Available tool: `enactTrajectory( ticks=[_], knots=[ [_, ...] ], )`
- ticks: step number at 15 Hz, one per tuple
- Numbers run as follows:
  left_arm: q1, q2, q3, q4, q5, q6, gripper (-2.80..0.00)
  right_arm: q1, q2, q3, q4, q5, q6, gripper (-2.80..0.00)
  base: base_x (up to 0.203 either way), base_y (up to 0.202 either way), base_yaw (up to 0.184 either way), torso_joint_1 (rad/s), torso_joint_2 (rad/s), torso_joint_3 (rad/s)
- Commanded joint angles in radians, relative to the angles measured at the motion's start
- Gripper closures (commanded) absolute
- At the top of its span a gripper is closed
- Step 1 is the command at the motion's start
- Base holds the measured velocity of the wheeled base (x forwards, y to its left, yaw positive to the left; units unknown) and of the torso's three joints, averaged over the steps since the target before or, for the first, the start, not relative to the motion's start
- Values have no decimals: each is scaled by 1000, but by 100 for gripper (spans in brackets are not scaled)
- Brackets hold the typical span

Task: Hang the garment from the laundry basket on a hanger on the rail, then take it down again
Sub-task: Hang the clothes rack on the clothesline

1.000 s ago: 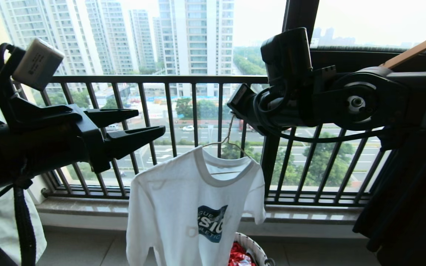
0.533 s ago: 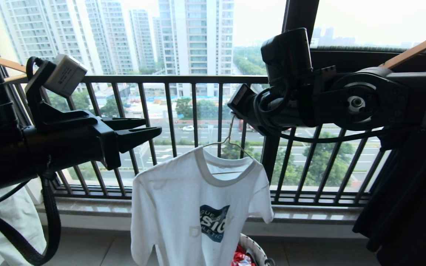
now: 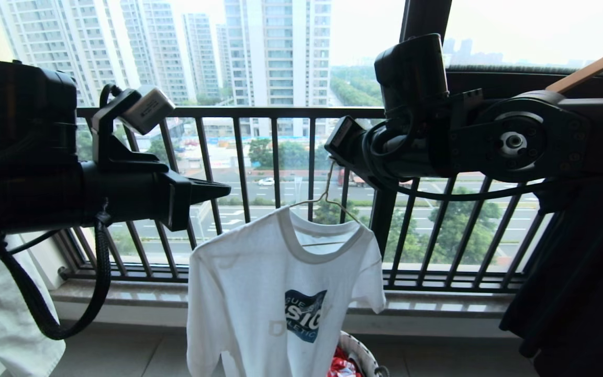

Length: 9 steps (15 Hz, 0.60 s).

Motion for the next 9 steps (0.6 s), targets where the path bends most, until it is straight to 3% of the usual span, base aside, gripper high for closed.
enactTrajectory(
  ticks=[1, 2, 5, 9],
  knots=[
    [0, 81, -138, 168, -5, 63, 0, 6, 1, 2, 4, 0, 2, 0, 0, 0, 0, 0, 0, 0],
    [0, 102, -198, 242, -6, 97, -280, 10, 1, 6, 4, 0, 2, 0, 0, 0, 0, 0, 0, 0],
    [-18, 155, -321, 421, -16, 164, -280, 16, 5, 6, 4, 0, 0, 0, 0, 0, 0, 0, 0, 0],
    [-52, 207, -347, 422, -51, 178, -280, 14, 1, 6, 2, 0, -9, 0, 0, 0, 0, 0, 0, 0]
  ],
)
